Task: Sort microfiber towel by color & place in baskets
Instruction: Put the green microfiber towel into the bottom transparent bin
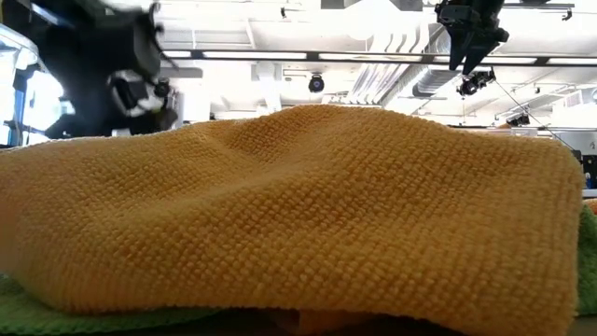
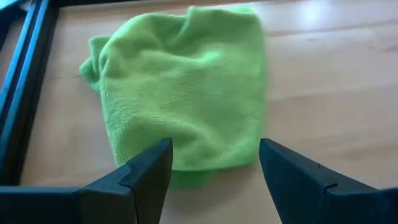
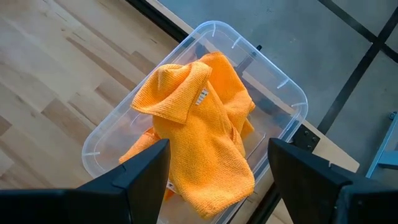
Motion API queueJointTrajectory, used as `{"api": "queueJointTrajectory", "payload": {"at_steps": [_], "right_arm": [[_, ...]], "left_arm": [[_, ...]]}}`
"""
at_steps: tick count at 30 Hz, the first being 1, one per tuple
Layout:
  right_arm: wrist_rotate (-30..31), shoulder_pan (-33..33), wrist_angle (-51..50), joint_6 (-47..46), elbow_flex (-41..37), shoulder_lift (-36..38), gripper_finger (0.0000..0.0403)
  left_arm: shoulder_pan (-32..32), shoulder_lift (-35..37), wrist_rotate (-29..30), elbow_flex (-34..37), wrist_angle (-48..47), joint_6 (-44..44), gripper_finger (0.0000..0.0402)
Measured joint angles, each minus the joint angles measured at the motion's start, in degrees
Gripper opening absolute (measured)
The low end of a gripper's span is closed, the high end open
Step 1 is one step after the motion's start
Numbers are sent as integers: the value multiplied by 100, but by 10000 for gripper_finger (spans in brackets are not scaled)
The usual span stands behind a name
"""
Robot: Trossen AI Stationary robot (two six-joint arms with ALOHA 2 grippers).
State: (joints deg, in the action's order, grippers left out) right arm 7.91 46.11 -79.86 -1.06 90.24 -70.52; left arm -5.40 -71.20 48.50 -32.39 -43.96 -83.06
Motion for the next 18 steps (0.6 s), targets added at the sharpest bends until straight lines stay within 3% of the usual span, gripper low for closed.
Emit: {"api": "queueJointTrajectory", "payload": {"at_steps": [11,18], "right_arm": [[-105,0,49,-67,-2,0,266],[-207,-2,48,-151,-2,0,266]], "left_arm": [[858,-791,259,1086,1378,-204,227],[1263,-1175,-464,1315,2977,1147,215]]}}
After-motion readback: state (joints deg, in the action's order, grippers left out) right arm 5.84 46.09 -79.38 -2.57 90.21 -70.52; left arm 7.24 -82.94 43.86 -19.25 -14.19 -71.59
